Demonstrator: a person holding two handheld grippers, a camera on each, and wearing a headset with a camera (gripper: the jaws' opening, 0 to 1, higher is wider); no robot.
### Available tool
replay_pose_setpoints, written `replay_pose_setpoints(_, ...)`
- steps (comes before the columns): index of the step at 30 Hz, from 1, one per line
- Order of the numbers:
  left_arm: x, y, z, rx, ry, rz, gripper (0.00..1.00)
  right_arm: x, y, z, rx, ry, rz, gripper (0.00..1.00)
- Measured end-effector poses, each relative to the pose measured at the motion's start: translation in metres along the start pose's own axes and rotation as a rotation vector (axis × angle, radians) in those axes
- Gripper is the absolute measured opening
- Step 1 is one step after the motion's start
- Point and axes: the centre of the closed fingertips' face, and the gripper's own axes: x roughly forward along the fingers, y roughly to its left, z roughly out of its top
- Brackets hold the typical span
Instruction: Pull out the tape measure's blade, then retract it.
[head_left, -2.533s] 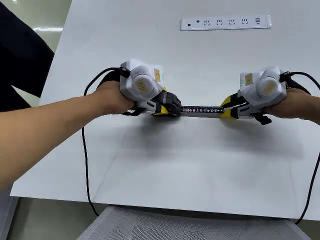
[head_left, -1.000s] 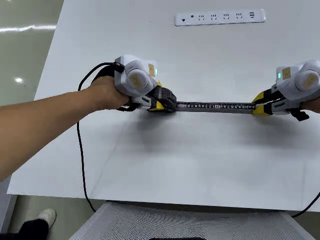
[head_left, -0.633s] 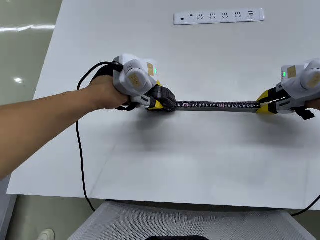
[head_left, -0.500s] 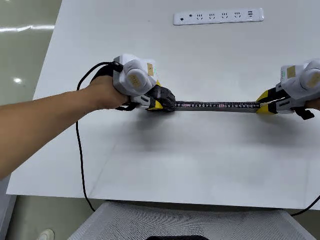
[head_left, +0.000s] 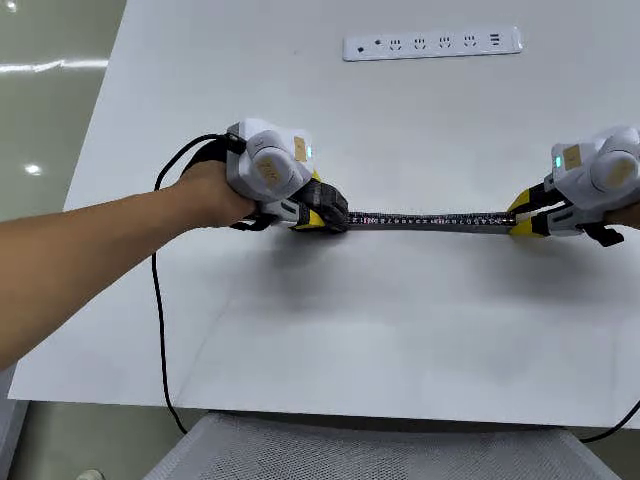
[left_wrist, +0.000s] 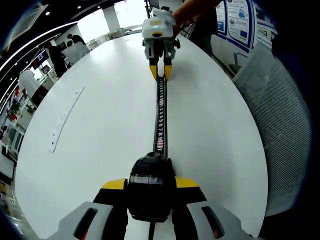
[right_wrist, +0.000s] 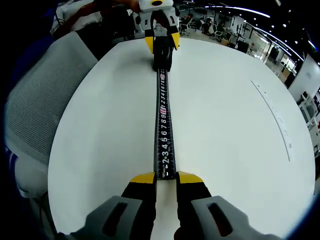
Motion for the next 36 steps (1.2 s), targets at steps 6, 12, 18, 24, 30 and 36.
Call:
replay_pose_setpoints(6, 0.0, -0.001, 0.001, -0.002, 0.0, 0.005, 0.31, 0.0, 0.0, 0.001, -0.008, 0.019, -0.004, 0.12)
replay_pose_setpoints(12, 0.0, -0.001, 0.002, 0.007, 0.0, 0.008, 0.32, -0.001, 0.0, 0.0, -0.022, 0.042, -0.01, 0.13)
replay_pose_setpoints(18, -0.002, 0.001, 0.002, -0.033, -0.011, 0.028, 0.33, -0.002, -0.001, 0.0, -0.008, 0.048, -0.024, 0.13)
replay_pose_setpoints(24, -0.008, 0.007, 0.003, -0.126, -0.044, 0.069, 0.35, 0.0, -0.002, 0.007, 0.028, 0.029, -0.047, 0.2)
replay_pose_setpoints(30, -0.016, 0.009, 0.004, -0.277, -0.098, 0.122, 0.39, -0.003, -0.003, 0.011, 0.075, 0.01, -0.09, 0.27)
replay_pose_setpoints(36, -0.028, 0.01, 0.0, -0.423, -0.146, 0.177, 0.45, -0.013, -0.002, 0.013, 0.18, -0.031, -0.158, 0.31)
